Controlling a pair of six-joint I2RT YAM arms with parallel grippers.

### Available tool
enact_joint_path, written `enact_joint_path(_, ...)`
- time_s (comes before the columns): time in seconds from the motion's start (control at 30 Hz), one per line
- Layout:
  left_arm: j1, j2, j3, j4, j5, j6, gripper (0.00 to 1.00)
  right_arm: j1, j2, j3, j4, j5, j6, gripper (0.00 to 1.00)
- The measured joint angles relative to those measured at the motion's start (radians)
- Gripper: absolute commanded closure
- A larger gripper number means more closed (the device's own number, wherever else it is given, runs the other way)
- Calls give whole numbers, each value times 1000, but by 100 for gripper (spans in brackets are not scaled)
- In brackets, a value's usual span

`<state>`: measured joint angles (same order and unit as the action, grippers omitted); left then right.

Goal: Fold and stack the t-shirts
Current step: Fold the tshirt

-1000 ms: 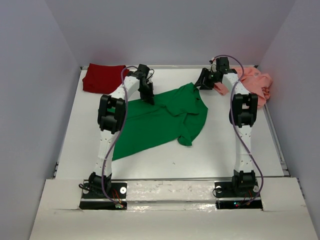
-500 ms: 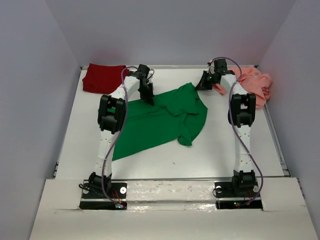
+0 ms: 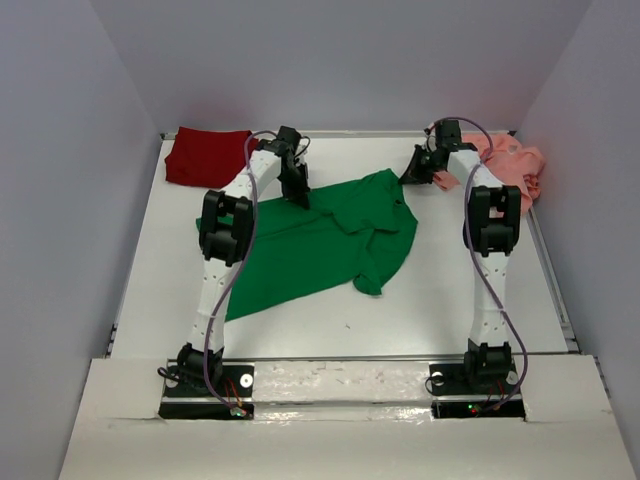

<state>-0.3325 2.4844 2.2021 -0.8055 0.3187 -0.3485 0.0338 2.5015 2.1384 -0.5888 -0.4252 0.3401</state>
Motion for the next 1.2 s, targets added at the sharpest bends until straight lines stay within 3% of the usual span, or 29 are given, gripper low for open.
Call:
enact_joint_path(0.77, -41, 89, 117, 94, 93, -65, 100, -55, -350, -435, -34, 177, -6, 100)
enact_joint_path(1.0, -73, 120, 154, 138, 108, -85, 99, -60, -393, -478, -33, 214, -16, 100)
enact_joint_path(1.2, -75, 121, 154, 145, 101, -93, 92, -61, -388, -456, -37, 221, -19, 100)
